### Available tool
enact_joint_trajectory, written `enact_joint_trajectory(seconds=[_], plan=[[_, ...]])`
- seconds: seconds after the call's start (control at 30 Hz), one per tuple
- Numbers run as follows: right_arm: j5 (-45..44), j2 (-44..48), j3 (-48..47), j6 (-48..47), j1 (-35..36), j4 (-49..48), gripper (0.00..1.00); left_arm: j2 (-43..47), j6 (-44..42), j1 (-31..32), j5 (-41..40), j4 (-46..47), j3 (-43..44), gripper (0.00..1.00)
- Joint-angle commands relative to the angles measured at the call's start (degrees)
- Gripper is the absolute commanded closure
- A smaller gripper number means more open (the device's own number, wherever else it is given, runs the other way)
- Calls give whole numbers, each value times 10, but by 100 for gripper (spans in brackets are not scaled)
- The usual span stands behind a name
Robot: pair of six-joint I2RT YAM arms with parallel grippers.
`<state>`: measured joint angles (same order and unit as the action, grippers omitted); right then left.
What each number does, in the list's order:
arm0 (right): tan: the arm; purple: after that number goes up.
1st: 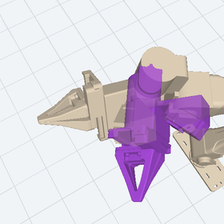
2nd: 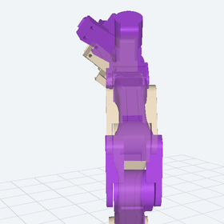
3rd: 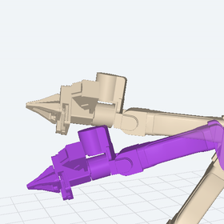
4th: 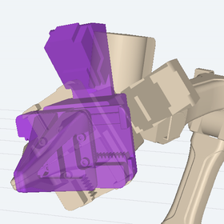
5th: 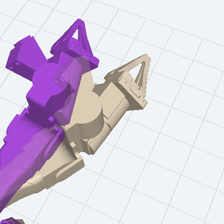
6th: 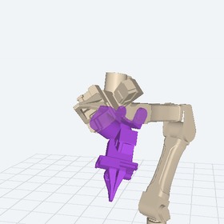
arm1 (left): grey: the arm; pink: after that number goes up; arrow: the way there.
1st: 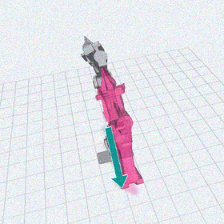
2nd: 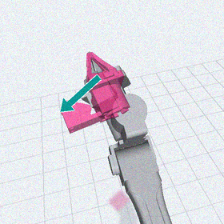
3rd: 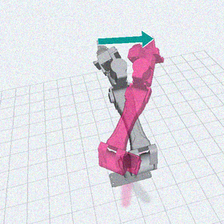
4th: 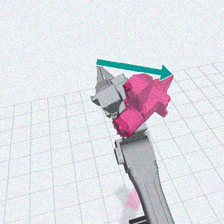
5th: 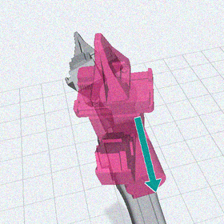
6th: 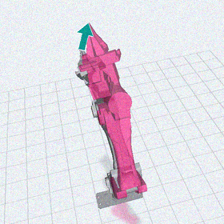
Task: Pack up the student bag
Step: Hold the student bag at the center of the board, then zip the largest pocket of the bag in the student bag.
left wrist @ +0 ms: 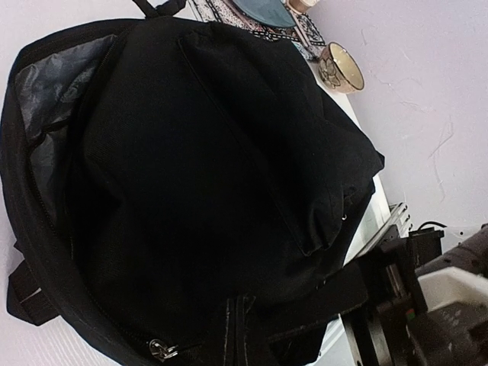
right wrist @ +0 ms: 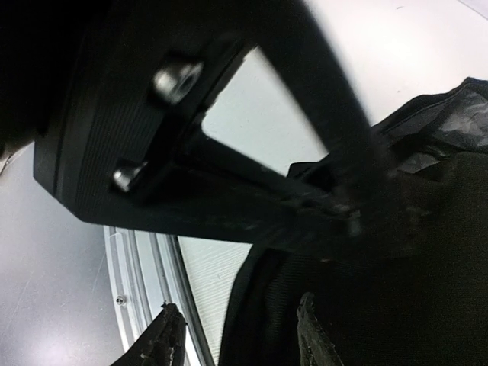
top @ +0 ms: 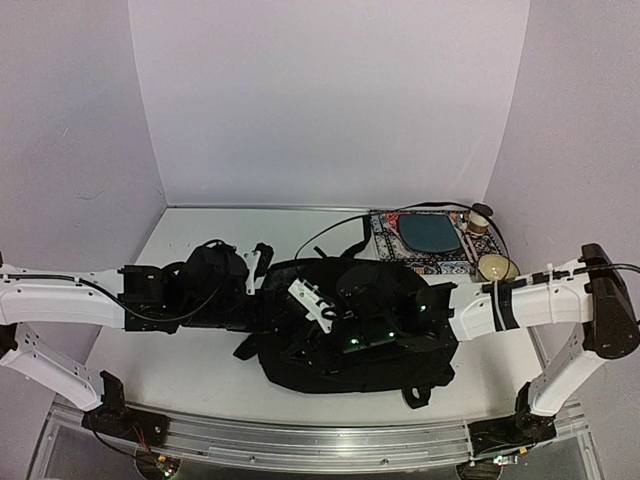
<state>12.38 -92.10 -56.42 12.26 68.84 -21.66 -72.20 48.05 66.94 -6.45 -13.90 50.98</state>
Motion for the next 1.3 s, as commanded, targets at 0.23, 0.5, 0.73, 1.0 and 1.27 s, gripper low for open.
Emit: enact_joint_trajectory(seconds=[0.23, 0.5, 0.73, 1.0, 1.27], plan=[[-35, -10, -13, 0, 29, -7, 58, 28, 29, 2, -47, 30, 26, 100], [-56, -16, -8, -10, 35, 4, 87, 36, 32, 2, -72, 10, 25, 100], [-11, 28, 6, -30, 39, 50, 100, 42, 24, -29, -134, -54, 28, 100], [69, 74, 30, -57, 48, 140, 100, 23, -23, -105, -131, -57, 29, 100], [84, 149, 72, -78, 50, 245, 100, -23, -55, -146, -157, -59, 37, 100]])
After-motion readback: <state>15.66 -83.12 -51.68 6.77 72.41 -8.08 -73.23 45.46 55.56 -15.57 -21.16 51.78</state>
